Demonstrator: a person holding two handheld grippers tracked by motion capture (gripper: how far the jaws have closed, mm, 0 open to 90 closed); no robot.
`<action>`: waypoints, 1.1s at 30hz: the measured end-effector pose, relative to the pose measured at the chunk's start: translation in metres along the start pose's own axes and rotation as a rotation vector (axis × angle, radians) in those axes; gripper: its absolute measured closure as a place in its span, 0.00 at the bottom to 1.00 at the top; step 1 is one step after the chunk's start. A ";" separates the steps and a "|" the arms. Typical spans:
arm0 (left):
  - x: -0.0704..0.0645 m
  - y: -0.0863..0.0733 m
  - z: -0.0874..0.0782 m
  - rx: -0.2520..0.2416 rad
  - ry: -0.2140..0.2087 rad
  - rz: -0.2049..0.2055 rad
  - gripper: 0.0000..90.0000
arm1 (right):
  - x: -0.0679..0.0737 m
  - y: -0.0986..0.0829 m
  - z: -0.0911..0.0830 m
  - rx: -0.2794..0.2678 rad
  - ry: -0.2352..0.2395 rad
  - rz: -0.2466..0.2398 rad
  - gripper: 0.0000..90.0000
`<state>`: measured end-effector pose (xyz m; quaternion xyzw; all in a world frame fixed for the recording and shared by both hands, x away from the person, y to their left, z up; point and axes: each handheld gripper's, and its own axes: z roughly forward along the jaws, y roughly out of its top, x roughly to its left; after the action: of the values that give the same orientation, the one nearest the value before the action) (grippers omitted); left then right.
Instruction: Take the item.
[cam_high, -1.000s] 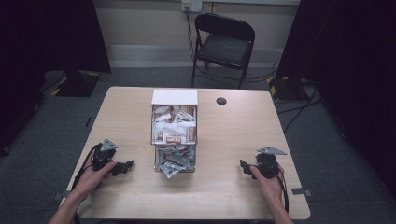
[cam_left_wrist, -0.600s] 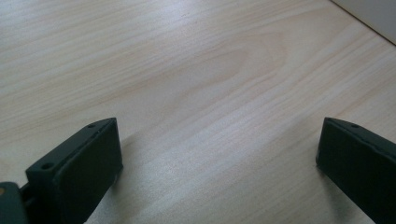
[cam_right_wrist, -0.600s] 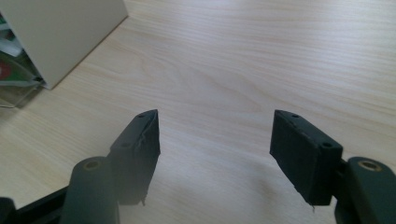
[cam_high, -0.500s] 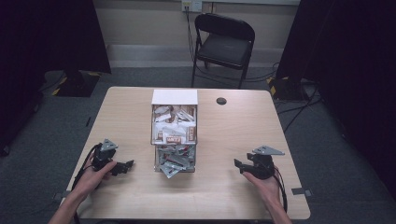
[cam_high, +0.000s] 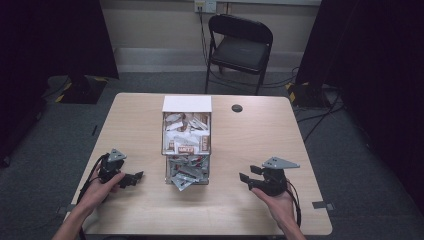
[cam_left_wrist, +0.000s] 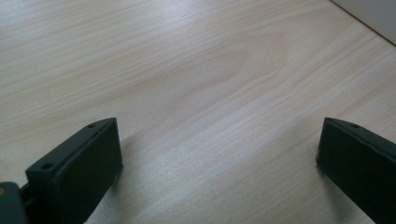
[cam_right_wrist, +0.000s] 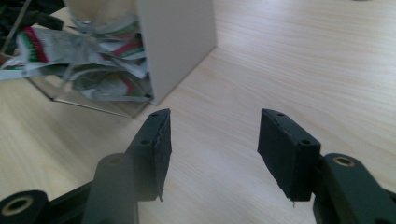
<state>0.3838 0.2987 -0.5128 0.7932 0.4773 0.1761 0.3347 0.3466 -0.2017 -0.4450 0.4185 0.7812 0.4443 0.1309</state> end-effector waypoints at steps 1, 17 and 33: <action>0.000 0.000 0.000 0.000 0.000 0.000 0.00 | 0.000 0.000 0.000 0.000 0.000 0.000 0.49; 0.000 0.000 0.000 0.000 0.000 0.000 0.00 | 0.055 0.018 0.006 -0.029 0.162 -0.100 0.58; 0.000 0.000 0.000 0.000 0.000 0.000 0.00 | 0.092 0.035 0.029 -0.033 0.269 -0.182 0.59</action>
<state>0.3837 0.2987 -0.5128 0.7931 0.4775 0.1763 0.3347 0.3257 -0.1046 -0.4181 0.2806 0.8189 0.4954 0.0717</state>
